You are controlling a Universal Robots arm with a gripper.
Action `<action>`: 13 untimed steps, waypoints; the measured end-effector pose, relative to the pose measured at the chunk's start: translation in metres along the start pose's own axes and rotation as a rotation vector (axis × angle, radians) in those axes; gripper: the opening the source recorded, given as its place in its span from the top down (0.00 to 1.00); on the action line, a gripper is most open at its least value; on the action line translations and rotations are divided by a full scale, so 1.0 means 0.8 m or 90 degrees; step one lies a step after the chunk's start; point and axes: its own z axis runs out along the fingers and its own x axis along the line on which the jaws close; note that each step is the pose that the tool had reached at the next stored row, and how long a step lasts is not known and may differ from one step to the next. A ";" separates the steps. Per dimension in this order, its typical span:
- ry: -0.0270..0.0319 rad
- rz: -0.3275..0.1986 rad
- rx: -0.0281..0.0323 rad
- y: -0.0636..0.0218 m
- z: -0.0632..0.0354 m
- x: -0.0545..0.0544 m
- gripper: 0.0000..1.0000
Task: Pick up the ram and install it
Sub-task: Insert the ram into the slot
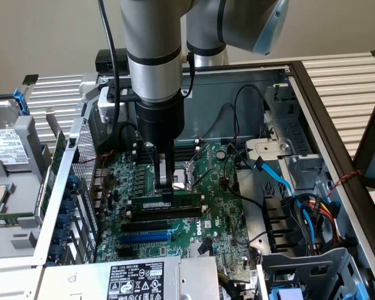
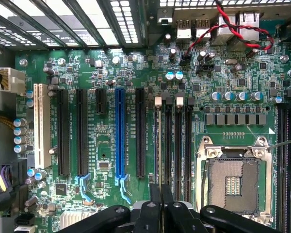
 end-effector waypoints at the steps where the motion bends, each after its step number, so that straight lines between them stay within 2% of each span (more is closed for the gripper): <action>1: 0.0000 0.000 0.0000 0.000 0.000 0.000 0.88; 13: 0.0001 0.007 -0.0003 0.000 0.000 0.000 0.88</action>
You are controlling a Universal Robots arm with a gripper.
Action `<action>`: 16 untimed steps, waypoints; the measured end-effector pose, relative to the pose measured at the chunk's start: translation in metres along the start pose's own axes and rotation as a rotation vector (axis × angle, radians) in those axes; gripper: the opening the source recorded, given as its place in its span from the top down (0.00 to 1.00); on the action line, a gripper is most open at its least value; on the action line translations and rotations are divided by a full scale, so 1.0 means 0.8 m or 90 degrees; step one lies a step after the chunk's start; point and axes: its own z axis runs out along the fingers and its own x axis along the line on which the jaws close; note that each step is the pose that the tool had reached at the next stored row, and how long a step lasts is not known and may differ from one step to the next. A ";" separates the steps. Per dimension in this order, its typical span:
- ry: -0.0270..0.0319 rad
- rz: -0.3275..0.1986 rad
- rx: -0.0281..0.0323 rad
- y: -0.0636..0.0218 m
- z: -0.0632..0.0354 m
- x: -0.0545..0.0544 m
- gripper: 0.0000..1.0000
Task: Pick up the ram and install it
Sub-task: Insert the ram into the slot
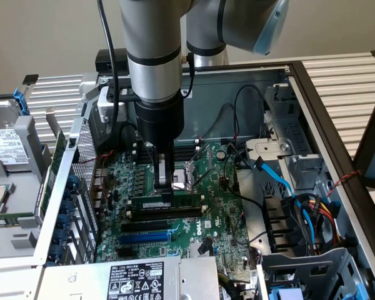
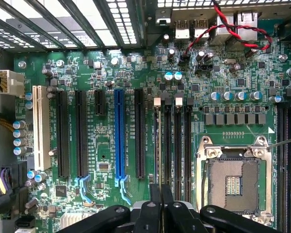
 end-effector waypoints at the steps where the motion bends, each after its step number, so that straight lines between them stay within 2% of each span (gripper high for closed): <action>1: -0.0002 0.000 0.0001 0.000 0.000 0.000 0.88; 16: -0.0001 0.000 0.0009 0.002 0.002 0.000 0.88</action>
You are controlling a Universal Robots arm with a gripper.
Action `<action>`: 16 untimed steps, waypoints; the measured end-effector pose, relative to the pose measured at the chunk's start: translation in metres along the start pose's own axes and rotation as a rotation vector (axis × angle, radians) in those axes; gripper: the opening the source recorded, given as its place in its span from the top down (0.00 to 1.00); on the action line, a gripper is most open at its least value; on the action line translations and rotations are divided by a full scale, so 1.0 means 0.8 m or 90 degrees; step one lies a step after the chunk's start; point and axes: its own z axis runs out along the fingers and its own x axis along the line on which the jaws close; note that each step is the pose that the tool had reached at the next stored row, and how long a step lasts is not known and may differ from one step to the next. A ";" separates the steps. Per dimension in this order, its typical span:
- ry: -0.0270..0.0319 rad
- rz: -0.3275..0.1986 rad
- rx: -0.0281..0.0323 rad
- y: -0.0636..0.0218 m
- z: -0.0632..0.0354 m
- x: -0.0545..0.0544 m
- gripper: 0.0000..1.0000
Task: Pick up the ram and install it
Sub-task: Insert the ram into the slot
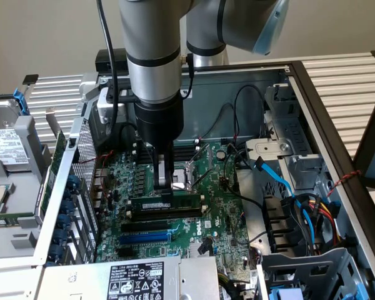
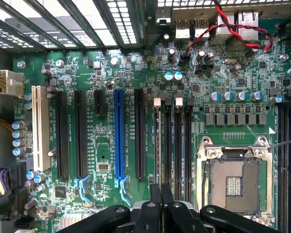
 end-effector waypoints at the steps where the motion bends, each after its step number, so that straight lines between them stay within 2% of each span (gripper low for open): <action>1: 0.0000 0.000 0.0000 0.000 0.000 0.000 0.88; 14: 0.0000 0.000 0.0004 0.000 0.000 0.000 0.88; 16: -0.0001 0.000 0.0017 0.000 0.000 0.000 0.88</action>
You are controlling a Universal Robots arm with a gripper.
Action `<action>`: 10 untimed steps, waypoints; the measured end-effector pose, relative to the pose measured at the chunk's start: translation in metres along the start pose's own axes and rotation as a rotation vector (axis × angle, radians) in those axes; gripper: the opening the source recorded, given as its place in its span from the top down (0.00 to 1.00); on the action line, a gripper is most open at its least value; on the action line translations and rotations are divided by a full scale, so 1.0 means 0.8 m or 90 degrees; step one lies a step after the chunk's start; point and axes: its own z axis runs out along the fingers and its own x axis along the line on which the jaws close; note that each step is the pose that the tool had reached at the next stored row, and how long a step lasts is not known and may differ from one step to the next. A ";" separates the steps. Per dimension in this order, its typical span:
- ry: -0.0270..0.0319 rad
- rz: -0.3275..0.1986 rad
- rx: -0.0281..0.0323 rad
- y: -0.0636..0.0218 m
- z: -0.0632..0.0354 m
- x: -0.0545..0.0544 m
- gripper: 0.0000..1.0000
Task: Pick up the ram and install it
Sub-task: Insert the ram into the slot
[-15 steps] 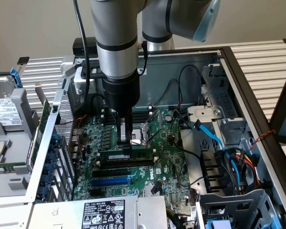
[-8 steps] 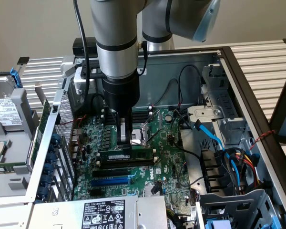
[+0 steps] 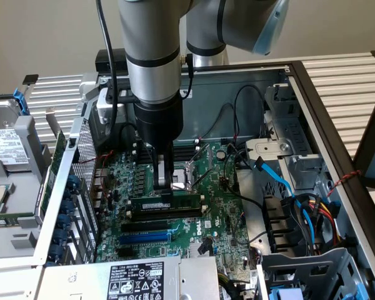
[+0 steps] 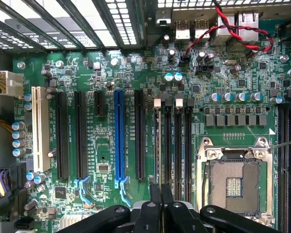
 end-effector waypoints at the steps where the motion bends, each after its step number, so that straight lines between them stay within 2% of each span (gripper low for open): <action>1: -0.0001 0.000 0.0005 0.000 0.000 0.000 0.88; 10: 0.0000 0.000 0.0005 0.001 0.002 0.000 0.88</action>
